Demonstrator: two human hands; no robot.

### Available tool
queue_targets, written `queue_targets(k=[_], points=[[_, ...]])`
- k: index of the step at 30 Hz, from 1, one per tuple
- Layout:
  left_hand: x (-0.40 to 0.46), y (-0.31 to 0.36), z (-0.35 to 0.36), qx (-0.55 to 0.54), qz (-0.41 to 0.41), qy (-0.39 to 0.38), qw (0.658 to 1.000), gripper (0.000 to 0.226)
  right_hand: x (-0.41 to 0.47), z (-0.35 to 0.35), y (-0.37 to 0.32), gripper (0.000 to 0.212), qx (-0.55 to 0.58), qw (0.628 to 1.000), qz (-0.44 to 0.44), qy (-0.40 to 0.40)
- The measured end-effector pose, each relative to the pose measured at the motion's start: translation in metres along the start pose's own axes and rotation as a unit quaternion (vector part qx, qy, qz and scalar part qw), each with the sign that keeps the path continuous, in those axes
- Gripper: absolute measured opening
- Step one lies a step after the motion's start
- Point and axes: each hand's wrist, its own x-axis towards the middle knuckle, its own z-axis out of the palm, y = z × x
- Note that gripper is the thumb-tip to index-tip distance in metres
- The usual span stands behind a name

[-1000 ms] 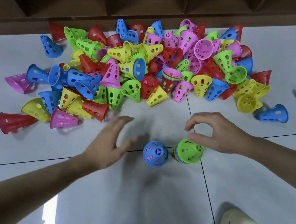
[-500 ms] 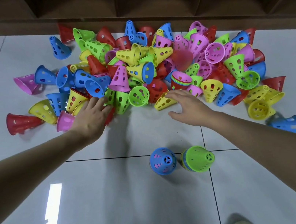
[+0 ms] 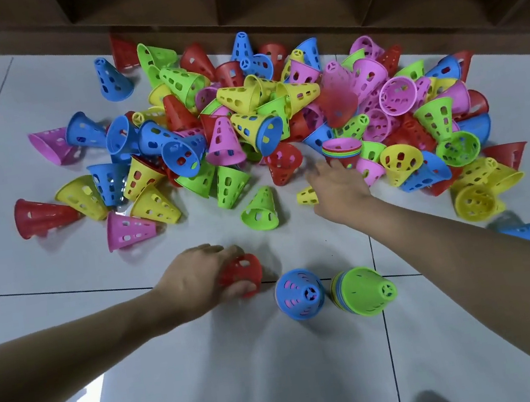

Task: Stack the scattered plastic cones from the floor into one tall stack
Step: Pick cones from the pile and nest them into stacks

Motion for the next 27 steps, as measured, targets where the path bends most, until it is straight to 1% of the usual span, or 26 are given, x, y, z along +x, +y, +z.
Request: queue_targets(k=[3,5,7,8,11,14,17,19,21,23,27], points=[[-0.004,0.012,-0.007,-0.133,-0.018,0.006,0.991,0.061,-0.007,0.009,0.004,0.049,0.017,0.999,0.011,-0.044],[-0.005,0.021,-0.014,-0.209,-0.008,0.034,0.977,0.061,-0.015,0.016,0.009,0.041,0.059,0.996,0.020,-0.057],[-0.008,0.031,-0.023,-0.252,0.004,0.067,0.965,0.062,-0.027,0.019,0.016,0.032,0.159,0.984,0.048,-0.065],[-0.010,0.036,-0.027,-0.270,0.010,0.080,0.960,0.061,-0.034,0.020,0.019,0.032,0.223,0.971,0.060,-0.068],[-0.015,0.051,-0.036,-0.306,0.035,0.101,0.946,0.058,-0.054,0.013,0.029,0.029,0.409,0.907,0.050,-0.085],[-0.017,0.065,-0.042,-0.311,0.055,0.088,0.945,0.058,-0.080,-0.005,0.032,0.028,0.567,0.817,0.051,-0.095],[-0.013,0.074,-0.043,-0.275,0.094,0.049,0.955,0.057,-0.113,-0.028,0.032,0.024,0.657,0.749,0.043,-0.076],[-0.009,0.079,-0.040,-0.251,0.116,0.018,0.961,0.055,-0.135,-0.041,0.033,0.020,0.690,0.720,0.030,-0.063],[-0.006,0.084,-0.035,-0.216,0.133,0.000,0.967,0.055,-0.155,-0.048,0.035,0.012,0.705,0.707,0.020,-0.053],[-0.004,0.088,-0.030,-0.190,0.137,-0.007,0.972,0.054,-0.170,-0.048,0.038,0.013,0.711,0.702,0.015,-0.042],[0.002,0.098,-0.024,-0.172,0.125,0.007,0.977,0.052,-0.190,-0.039,0.044,0.028,0.684,0.730,0.002,-0.005]])
